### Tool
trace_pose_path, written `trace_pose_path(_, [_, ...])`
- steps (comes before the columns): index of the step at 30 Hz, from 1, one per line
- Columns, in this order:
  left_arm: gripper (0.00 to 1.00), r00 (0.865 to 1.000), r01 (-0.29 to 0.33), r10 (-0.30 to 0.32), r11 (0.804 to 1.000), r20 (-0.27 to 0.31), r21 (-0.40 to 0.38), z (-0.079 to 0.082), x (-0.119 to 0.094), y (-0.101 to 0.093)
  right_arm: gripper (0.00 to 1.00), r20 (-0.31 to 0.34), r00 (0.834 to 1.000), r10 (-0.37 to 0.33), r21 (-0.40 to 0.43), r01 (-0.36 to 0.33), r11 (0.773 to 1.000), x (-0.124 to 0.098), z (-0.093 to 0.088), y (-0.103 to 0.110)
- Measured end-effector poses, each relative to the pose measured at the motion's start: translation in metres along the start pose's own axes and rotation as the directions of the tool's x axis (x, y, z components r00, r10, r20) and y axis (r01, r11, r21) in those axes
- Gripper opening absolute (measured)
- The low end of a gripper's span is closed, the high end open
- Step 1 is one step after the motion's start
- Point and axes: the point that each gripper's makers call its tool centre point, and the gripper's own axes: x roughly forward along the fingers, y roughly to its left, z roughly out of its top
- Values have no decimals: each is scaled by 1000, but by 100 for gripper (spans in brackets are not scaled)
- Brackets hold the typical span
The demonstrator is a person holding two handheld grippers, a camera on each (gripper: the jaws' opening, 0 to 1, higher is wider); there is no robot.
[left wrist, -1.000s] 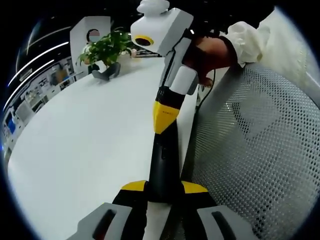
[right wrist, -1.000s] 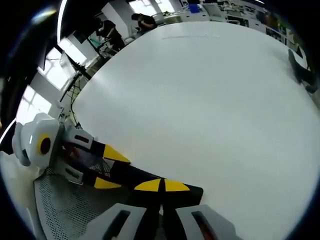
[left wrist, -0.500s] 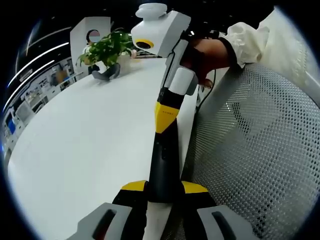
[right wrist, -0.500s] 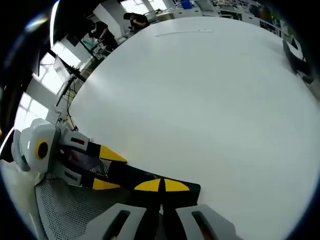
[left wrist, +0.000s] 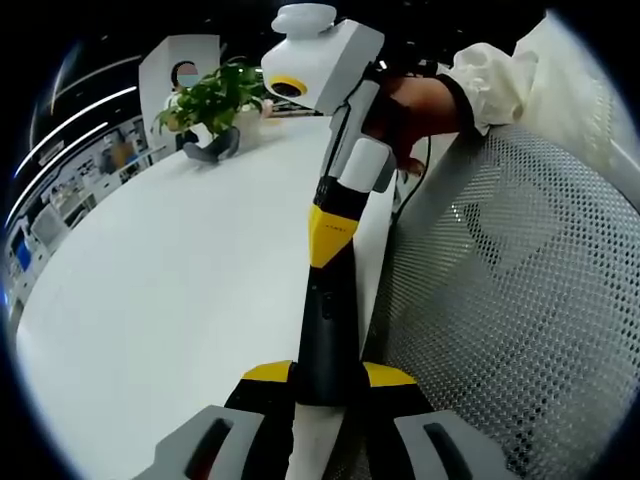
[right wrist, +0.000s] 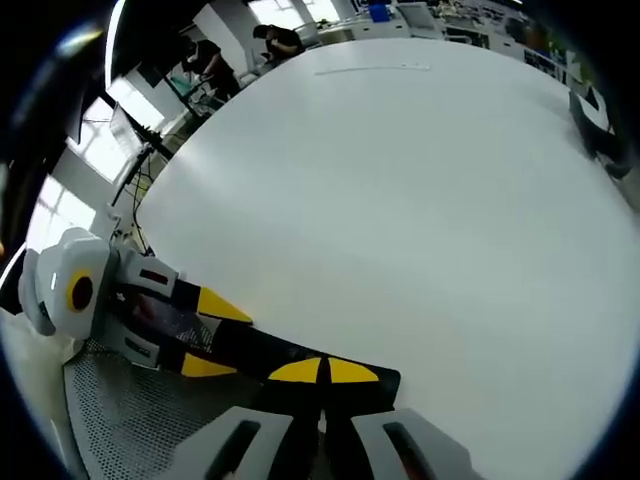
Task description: Press the specified remote control buttons in sequence, fully releasing each button before pressing the next.
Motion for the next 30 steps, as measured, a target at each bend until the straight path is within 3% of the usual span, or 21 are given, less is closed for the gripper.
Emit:
trace_pose_path(17, [24, 1000, -2, 2, 1000, -12, 20, 0, 0, 0, 0, -15, 1000, -2, -9, 1, 1000, 0, -1, 0])
trace_pose_path(30, [24, 1000, -20, 19, 999, -24, -32, -1, -2, 6, 0, -27, 999, 22, 10, -22, 1000, -2, -2, 5])
